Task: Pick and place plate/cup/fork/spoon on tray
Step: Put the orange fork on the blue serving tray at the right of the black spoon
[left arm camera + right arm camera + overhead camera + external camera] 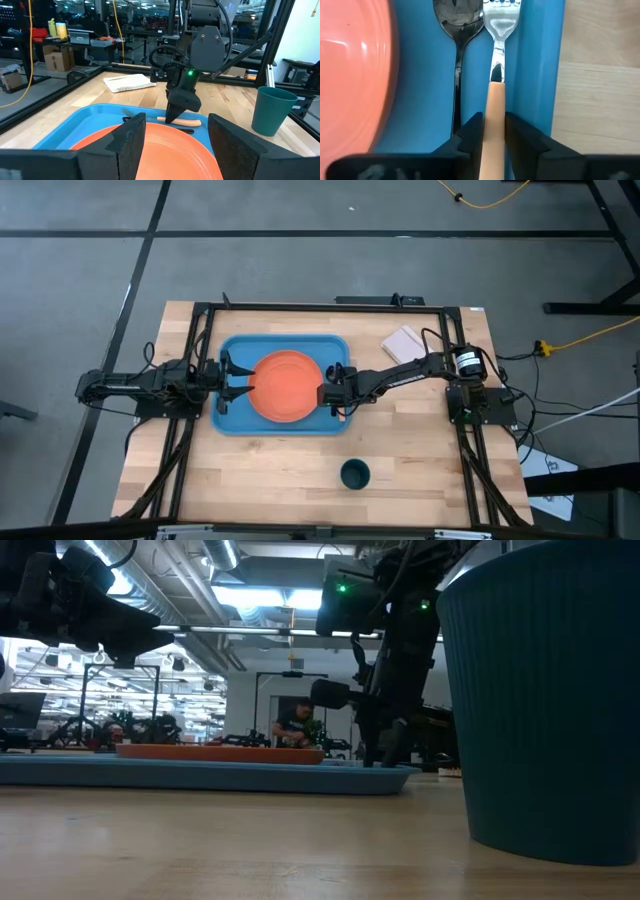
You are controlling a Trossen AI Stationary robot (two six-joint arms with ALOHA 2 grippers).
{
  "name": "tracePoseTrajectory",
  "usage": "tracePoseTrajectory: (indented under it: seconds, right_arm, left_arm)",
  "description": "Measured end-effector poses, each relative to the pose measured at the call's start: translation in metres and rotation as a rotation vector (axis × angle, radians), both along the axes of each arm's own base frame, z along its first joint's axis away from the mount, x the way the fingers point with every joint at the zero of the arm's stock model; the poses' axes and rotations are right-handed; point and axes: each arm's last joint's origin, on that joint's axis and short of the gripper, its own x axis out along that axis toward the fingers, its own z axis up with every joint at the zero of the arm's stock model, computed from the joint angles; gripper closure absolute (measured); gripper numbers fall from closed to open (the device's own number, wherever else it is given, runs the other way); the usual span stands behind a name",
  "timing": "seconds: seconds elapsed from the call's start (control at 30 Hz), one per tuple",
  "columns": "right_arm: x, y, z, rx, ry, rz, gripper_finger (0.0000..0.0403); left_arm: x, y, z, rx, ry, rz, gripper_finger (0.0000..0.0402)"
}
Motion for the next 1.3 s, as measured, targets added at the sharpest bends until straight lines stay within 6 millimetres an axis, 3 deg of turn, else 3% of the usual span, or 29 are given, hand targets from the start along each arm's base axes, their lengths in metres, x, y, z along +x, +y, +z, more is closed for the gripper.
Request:
tracePoseTrajectory:
  seconds: [0.2, 0.37, 0.9, 1.2, 1.3]
  right_arm:
    - [0.0, 0.0, 0.0, 0.001, -0.002, 0.001, 0.0287]
    - [0.001, 0.001, 0.002, 0.0, 0.001, 0.004, 0.0285]
    - [0.012, 0.011, 0.05, -0.055, 0.063, 0.044, 0.0286]
    - [0.017, 0.017, 0.041, -0.083, -0.017, 0.096, 0.0286]
    - [0.017, 0.009, 0.037, -0.067, -0.019, 0.088, 0.0286]
  left_arm:
    - [0.0, 0.0, 0.0, 0.0, 0.0, 0.0, 0.0194]
    - [0.0, 0.0, 0.0, 0.0, 0.0, 0.0, 0.0194]
    - [0.0, 0.0, 0.0, 0.0, 0.0, 0.0, 0.0194]
    - [0.0, 0.0, 0.0, 0.0, 0.0, 0.0, 0.0194]
    - [0.0, 0.0, 0.0, 0.0, 0.0, 0.0, 0.0194]
